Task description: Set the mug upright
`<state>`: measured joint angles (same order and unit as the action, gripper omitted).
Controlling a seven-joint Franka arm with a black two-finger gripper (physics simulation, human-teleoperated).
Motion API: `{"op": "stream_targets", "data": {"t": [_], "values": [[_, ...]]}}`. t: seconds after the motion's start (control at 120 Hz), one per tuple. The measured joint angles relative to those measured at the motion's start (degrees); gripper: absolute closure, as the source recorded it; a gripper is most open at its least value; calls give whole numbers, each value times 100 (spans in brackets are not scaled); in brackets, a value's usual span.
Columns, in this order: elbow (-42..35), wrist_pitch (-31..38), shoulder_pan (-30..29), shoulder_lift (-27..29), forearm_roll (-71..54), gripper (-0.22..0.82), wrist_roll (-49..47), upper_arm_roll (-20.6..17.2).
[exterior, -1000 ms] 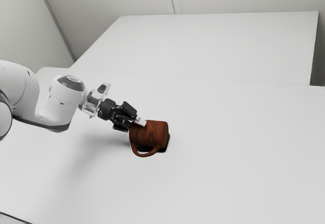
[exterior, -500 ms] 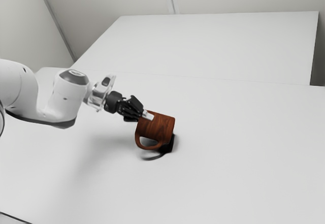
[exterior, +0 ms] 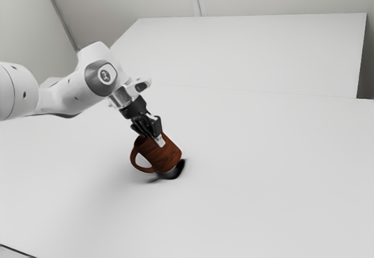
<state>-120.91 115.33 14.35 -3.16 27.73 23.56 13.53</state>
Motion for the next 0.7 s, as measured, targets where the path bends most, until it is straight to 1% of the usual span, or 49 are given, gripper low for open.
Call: {"op": "stream_targets", "data": {"t": [0.317,0.467,0.7], "values": [[128,132,467,-108,-1644,79,-1842,0],[184,139,709,-183,-2106,79,-2600,0],[188,24,741,-294,-2565,79,-3536,0]]}}
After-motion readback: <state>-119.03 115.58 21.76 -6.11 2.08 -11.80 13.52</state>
